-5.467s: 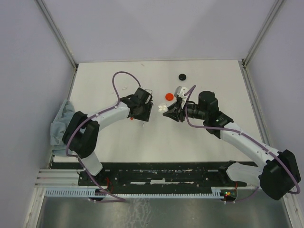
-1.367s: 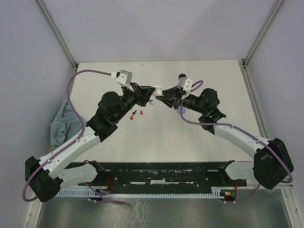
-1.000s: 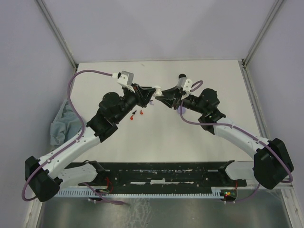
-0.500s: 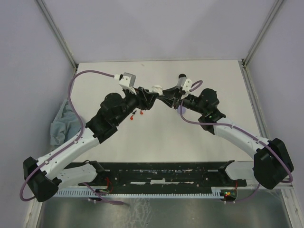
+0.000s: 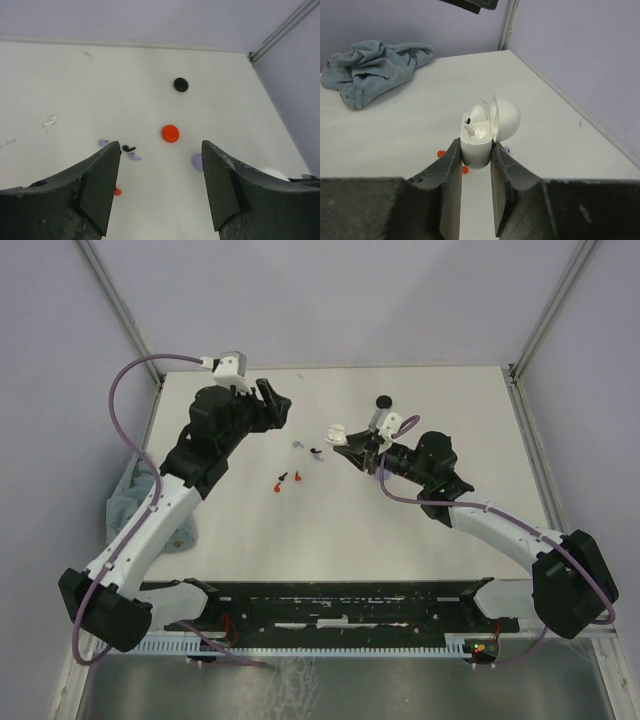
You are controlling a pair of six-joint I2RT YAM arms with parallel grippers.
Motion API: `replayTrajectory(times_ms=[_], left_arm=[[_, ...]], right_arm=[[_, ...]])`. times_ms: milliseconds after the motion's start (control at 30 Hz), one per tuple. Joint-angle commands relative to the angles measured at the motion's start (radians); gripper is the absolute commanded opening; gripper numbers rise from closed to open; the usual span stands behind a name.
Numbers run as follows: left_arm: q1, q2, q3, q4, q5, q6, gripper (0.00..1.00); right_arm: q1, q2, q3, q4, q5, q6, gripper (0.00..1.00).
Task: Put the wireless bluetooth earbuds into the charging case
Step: Place the earbud in the charging case, then pick up the earbud from the center of the board.
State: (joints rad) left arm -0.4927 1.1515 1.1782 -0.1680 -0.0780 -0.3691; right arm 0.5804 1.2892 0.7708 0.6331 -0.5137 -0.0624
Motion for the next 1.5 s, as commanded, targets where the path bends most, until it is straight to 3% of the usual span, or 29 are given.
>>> replayTrajectory(times_ms=[0, 333, 733, 933, 1333, 1467], left_arm=[[0.102, 0.122, 0.065, -0.113, 0.115, 0.012, 0.73], [0.248, 0.508, 0.236, -0.166, 0.113, 0.146, 0.73], [0.284, 1.019, 0.731, -0.411, 0.047, 0.511, 0.68], [0.320, 1.211, 0.961, -0.547, 0.118, 0.589, 0.66], [0.338, 1.360, 1.084, -0.590, 0.187, 0.602, 0.58], [0.339, 1.375, 1.086, -0.599, 0.200, 0.596, 0.51]], right_arm=[[-0.008, -0.039, -0.013, -0.004, 0.040, -0.035, 0.10], [-0.020, -0.052, -0.045, -0.008, 0.057, -0.022, 0.10], [-0.036, -0.081, -0.068, -0.043, 0.060, -0.012, 0.10], [-0.041, -0.084, -0.068, -0.062, 0.054, -0.014, 0.10], [-0.054, -0.090, -0.062, -0.108, 0.058, -0.020, 0.10], [-0.056, -0.091, -0.058, -0.119, 0.061, -0.025, 0.10]])
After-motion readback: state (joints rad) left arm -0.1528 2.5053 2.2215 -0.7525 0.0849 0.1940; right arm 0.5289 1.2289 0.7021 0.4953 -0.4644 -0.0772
